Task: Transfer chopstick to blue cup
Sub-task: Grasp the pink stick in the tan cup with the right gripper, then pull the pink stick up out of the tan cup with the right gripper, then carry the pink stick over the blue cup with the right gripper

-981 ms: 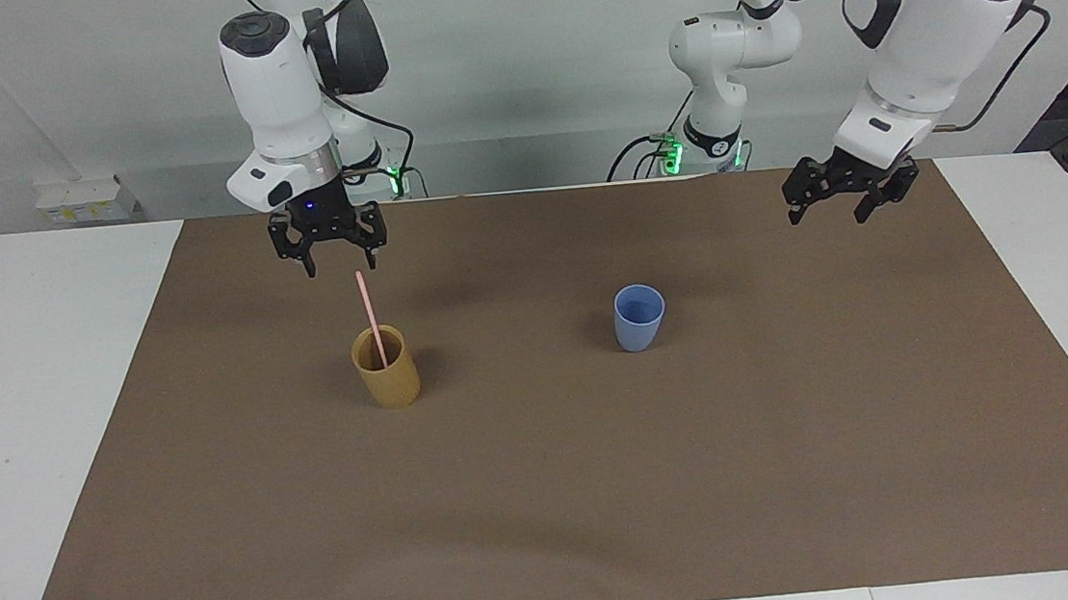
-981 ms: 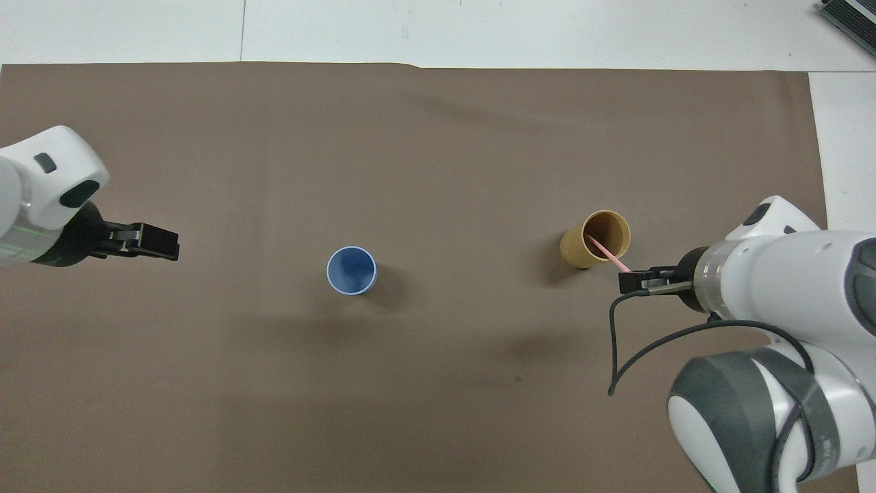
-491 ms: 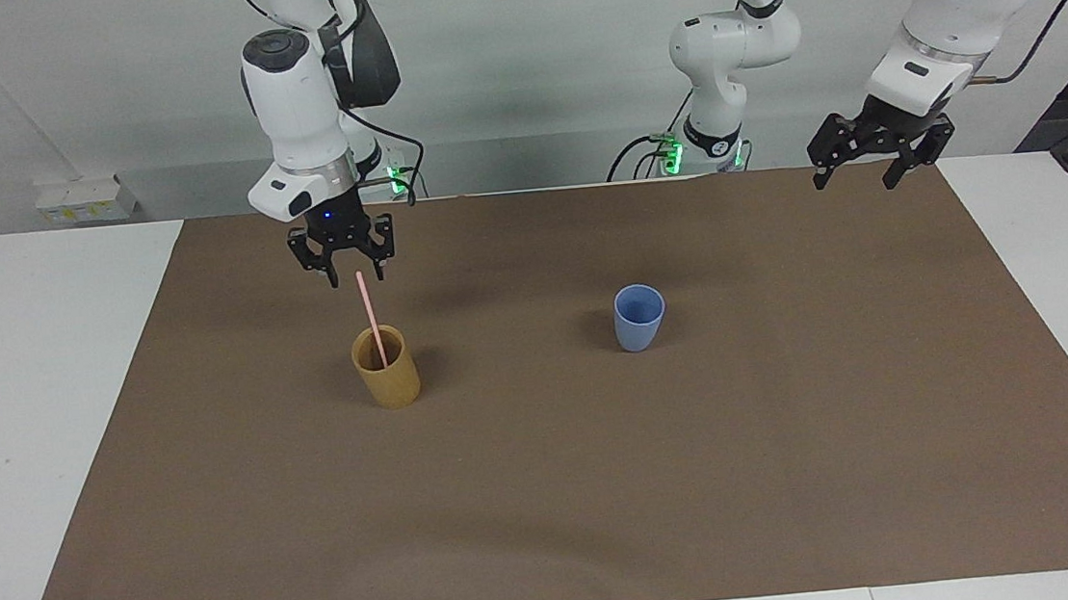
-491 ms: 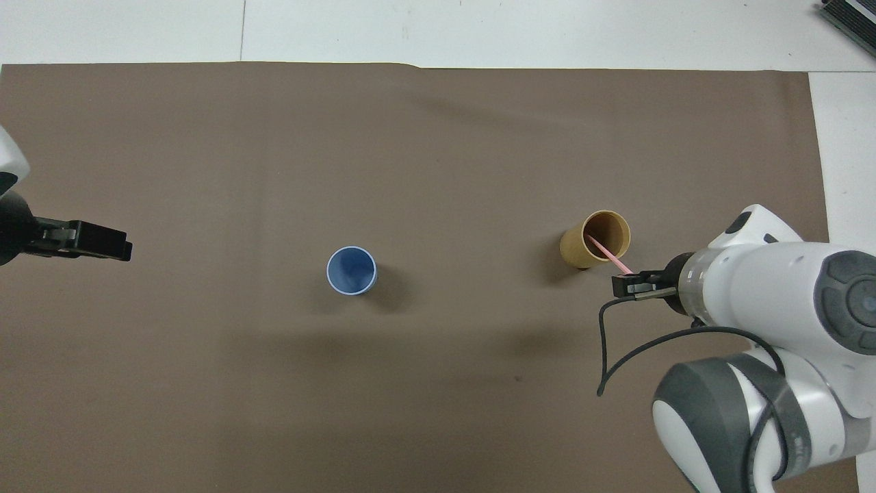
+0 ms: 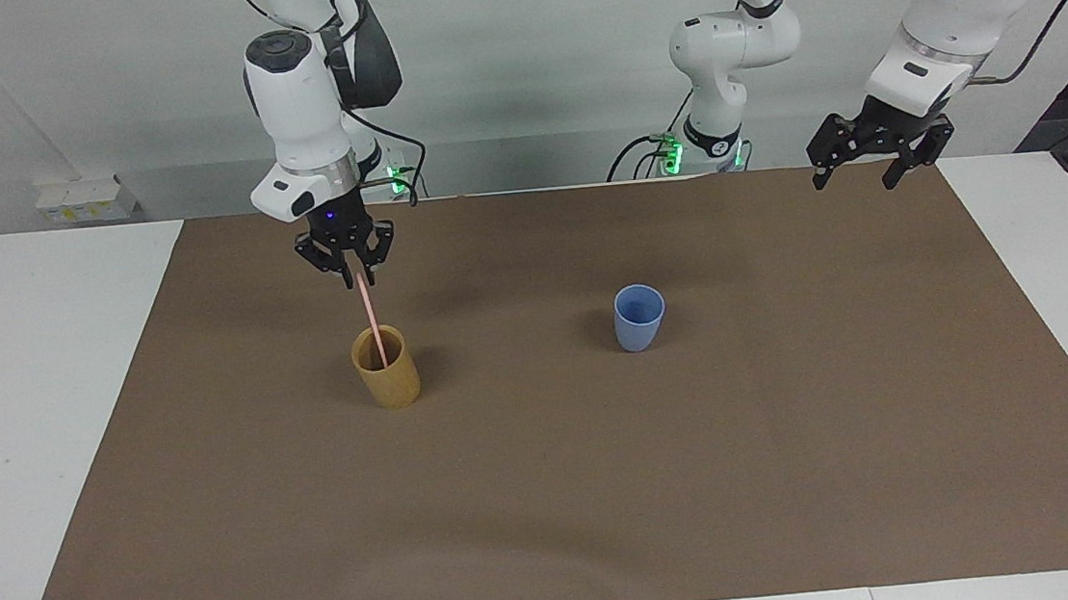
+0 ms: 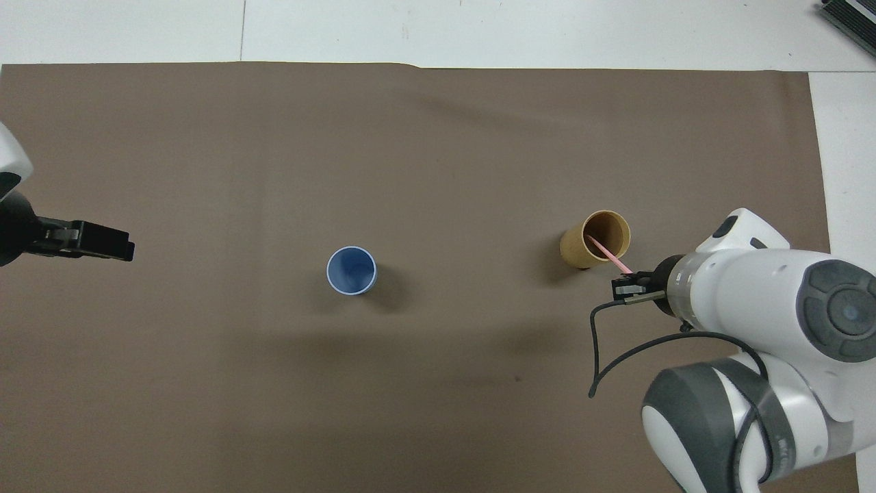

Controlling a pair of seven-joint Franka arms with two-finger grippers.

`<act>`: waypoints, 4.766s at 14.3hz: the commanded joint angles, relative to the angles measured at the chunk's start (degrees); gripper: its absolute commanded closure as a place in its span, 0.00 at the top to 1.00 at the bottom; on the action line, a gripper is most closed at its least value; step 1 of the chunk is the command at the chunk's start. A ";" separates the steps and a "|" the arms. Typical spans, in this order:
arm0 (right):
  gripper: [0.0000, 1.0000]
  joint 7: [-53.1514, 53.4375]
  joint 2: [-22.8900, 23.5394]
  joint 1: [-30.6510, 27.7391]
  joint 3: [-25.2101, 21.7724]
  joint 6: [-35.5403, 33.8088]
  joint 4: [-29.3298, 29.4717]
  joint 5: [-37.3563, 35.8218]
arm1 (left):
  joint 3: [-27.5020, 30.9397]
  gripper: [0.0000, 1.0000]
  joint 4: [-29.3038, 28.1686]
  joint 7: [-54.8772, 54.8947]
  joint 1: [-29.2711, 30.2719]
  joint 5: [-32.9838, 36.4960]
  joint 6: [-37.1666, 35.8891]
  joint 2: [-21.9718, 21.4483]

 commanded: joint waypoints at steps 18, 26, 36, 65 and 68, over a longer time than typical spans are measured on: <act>0.00 -0.96 5.22 -1.03 -0.43 -21.73 23.24 4.86 | -0.42 1.00 1.08 3.20 0.68 2.76 -4.63 0.20; 0.00 -0.96 5.22 -0.33 -0.08 -32.64 32.66 4.51 | -0.68 1.00 3.55 3.03 0.15 3.12 -5.60 1.08; 0.00 29.40 5.66 3.71 2.28 -34.06 35.75 19.01 | 0.10 1.00 3.37 3.11 0.15 3.12 -7.00 1.78; 0.00 76.30 37.13 26.13 6.16 -20.18 57.82 9.87 | 0.46 1.00 5.39 2.76 1.03 2.85 -7.79 1.87; 0.00 75.86 37.21 26.48 6.07 -17.46 55.62 9.43 | 0.37 1.00 5.39 2.76 1.03 2.85 -7.71 1.87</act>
